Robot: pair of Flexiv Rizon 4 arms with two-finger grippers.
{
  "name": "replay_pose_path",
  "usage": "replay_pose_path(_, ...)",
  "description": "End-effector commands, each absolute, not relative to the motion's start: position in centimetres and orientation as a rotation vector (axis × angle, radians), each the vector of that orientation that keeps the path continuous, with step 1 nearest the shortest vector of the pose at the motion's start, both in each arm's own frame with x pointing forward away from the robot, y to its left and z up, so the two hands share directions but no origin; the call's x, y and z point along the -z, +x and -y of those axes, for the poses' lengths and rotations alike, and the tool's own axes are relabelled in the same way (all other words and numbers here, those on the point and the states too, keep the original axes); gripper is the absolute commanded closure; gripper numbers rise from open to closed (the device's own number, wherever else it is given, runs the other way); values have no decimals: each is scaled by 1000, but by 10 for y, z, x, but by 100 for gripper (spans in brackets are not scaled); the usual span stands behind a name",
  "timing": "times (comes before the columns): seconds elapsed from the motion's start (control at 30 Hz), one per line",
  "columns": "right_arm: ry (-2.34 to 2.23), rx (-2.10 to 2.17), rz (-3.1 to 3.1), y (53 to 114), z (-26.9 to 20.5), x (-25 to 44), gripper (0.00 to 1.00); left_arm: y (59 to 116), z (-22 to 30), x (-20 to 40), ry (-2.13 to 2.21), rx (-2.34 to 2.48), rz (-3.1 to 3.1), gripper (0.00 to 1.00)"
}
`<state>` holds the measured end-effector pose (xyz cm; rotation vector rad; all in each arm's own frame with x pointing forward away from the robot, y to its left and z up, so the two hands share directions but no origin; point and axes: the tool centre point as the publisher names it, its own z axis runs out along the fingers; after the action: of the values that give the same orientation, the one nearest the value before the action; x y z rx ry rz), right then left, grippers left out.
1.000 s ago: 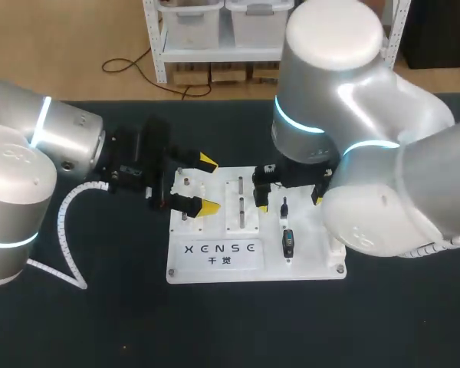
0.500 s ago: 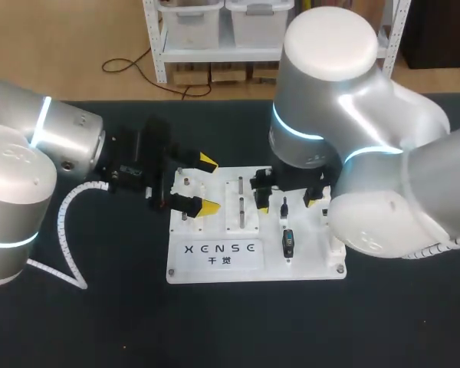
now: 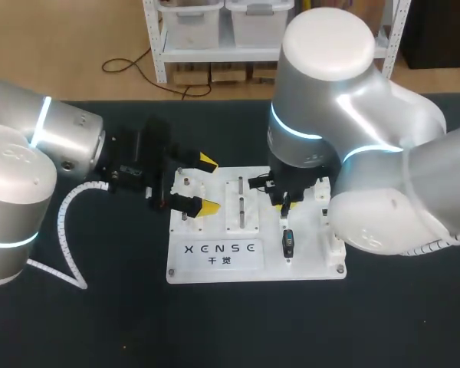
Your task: Insert the Ethernet cable into its matching sockets.
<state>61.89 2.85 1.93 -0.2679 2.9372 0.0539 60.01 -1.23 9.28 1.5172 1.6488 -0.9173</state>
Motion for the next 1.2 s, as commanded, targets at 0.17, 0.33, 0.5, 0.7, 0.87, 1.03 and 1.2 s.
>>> replay_pose_path(0.17,-286,-60,-2943,618,-27,-29,100,600,12,-91,1516,919,-1643,0)
replay_pose_path(0.33,-289,-71,-2949,617,-19,-43,100,600,12,-91,1516,919,-1643,0)
replay_pose_path(0.5,-271,-62,-2962,615,-5,-55,100,600,12,-91,1516,919,-1643,0)
replay_pose_path(0.7,-212,-26,-2958,619,21,-59,100,600,12,-91,1516,919,-1643,0)
replay_pose_path(0.87,-175,-6,-2964,622,37,-53,100,600,12,-91,1516,919,-1643,0)
replay_pose_path(1.03,-152,14,-2975,622,44,-45,100,600,12,-91,1516,919,-1643,0)
replay_pose_path(1.2,-150,18,-2982,620,44,-41,100,600,12,-91,1516,919,-1643,0)
